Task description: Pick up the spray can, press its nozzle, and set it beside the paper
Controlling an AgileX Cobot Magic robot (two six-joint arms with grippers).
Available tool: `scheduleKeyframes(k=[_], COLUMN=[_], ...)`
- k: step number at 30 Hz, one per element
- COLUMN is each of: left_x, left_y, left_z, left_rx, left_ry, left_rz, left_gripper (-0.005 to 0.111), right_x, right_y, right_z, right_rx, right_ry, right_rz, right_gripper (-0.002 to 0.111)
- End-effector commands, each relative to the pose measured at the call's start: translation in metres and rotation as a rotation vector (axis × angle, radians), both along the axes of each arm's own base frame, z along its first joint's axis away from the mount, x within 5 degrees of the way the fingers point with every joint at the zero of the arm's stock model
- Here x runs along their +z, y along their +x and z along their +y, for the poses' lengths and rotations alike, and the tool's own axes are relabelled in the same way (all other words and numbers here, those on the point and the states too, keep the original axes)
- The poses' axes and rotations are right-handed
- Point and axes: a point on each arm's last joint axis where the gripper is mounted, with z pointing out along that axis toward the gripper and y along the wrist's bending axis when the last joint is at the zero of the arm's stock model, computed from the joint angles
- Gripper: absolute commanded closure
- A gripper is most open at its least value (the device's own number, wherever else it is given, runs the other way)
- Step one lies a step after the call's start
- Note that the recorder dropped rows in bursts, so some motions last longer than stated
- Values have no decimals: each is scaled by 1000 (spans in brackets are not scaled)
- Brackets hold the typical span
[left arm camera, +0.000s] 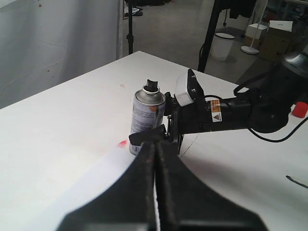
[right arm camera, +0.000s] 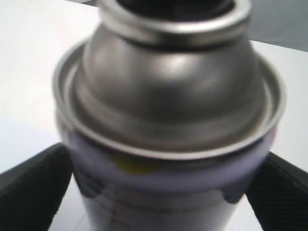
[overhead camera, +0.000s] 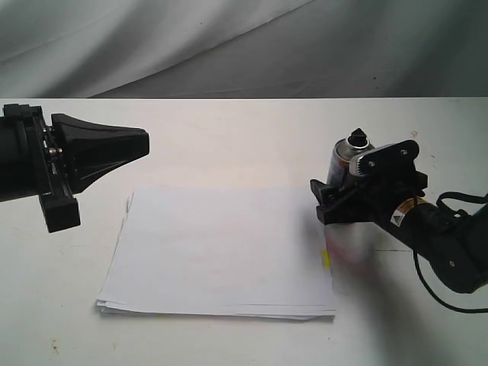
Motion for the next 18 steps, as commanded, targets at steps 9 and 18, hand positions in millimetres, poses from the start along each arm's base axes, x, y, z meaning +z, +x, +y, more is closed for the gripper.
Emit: scheduleKeyframes(k=[9, 18], left_x=[2, 2], left_y=[-1, -1], left_z=[1, 1], left_rx=[11, 11], left_ry=[-16, -15], left_rz=[-6, -6], left_gripper=[107, 107], right_x=[99, 166], right_y=[-49, -106], right_z=[-1, -1], right_rx=[-40, -59], right_ry=[37, 157], right_rz=[-265, -361], right_gripper=[20, 29])
